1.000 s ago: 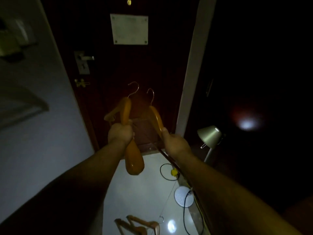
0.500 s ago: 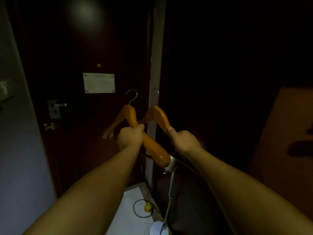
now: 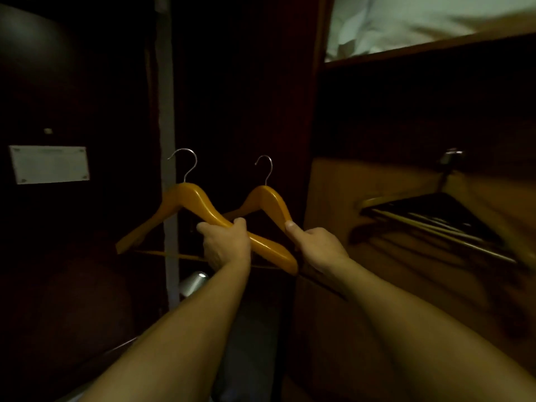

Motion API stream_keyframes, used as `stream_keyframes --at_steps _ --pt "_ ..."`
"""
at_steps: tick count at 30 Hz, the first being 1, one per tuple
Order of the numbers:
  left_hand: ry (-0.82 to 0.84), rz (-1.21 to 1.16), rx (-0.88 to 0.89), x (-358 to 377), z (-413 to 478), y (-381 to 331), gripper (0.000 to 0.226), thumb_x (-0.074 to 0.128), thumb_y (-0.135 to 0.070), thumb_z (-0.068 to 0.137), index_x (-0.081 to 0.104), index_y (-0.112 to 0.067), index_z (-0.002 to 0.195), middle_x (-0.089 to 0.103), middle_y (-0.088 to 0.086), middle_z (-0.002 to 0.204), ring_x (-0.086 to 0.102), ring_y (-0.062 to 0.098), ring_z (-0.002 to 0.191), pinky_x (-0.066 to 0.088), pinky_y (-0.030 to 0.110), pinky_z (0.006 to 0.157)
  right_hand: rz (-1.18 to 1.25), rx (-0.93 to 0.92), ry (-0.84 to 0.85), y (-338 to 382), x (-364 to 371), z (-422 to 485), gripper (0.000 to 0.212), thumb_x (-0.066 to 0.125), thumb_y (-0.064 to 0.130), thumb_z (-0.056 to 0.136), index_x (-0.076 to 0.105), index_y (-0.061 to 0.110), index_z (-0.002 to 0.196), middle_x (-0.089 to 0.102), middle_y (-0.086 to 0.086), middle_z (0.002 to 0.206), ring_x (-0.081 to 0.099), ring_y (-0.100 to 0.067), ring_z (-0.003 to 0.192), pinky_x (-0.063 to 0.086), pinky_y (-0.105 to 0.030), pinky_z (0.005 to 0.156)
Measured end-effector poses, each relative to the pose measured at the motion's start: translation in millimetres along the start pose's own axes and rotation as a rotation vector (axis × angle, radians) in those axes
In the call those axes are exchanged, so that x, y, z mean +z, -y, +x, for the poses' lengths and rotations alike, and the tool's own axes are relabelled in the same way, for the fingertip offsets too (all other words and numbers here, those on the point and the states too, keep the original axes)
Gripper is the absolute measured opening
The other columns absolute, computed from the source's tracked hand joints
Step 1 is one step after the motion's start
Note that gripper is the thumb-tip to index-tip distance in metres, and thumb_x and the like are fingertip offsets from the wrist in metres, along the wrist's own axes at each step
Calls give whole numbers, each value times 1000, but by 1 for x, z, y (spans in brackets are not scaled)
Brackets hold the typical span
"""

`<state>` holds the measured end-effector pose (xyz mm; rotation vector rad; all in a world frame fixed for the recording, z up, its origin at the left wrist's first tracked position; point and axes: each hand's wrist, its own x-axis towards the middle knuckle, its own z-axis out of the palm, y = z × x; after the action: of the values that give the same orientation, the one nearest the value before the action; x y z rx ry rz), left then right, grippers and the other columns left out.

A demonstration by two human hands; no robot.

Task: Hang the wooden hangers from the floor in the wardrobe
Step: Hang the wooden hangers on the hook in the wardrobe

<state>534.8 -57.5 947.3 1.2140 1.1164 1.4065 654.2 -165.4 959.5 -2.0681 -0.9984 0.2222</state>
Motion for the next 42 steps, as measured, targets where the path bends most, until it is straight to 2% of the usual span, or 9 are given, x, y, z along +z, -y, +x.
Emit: stream_keyframes --at_steps 7,12,18,21,24,28,32,39,42 --pt "140 -130 -44 70 -95 -15 44 70 -21 86 38 -13 115 60 4 82 61 19 65 45 29 54 -85 134 -135 -63 -95 -37 56 53 70 89 67 16 83 59 1 71 58 -16 64 43 -30 58" --pt "245 -145 -63 113 -154 -31 42 65 -23 89 37 -14 118 53 -1 78 56 15 63 38 26 48 -120 217 -278 -104 -156 -61 54 51 71 88 67 21 80 65 -1 78 63 -19 74 48 -35 67" --pt "399 -165 -62 159 -212 -55 42 65 -21 89 38 -13 120 54 0 80 58 16 65 44 28 53 -89 274 -422 -145 -222 -80 58 45 76 88 61 22 72 53 2 66 55 -21 67 41 -34 64" --pt "455 -167 -45 177 -229 -65 40 65 -21 91 38 -13 118 54 -1 78 58 14 62 42 24 49 -100 304 -447 -157 -243 -76 61 44 76 88 63 20 74 61 -1 72 61 -21 71 47 -36 70" --pt "497 -161 9 197 -236 -72 34 64 -19 92 36 -15 111 52 -3 75 54 9 57 36 19 46 -112 326 -471 -164 -257 -65 61 44 78 86 56 21 67 56 0 66 56 -19 63 45 -35 66" --pt "547 -171 54 229 -230 -77 33 64 -19 92 39 -13 112 52 -2 73 54 10 55 38 20 45 -114 330 -503 -172 -273 -43 60 46 76 87 50 22 61 52 2 62 51 -18 60 39 -31 61" --pt "593 -187 65 267 -214 -81 38 65 -19 91 39 -10 116 53 -1 75 56 13 57 41 23 47 -158 359 -498 -181 -287 -13 62 43 77 87 58 19 70 61 -1 73 62 -21 71 50 -35 68" --pt "632 -199 29 329 -186 -74 48 66 -19 91 38 -8 128 52 -3 76 56 12 59 39 22 47 -153 397 -493 -197 -301 38 69 44 77 87 70 13 92 73 -8 92 70 -25 84 56 -41 83" --pt "648 -194 10 351 -181 -69 48 66 -19 91 38 -9 129 52 -3 76 56 12 59 38 22 47 -159 412 -470 -203 -306 59 67 43 80 86 67 17 83 70 -3 85 67 -21 77 54 -38 75"
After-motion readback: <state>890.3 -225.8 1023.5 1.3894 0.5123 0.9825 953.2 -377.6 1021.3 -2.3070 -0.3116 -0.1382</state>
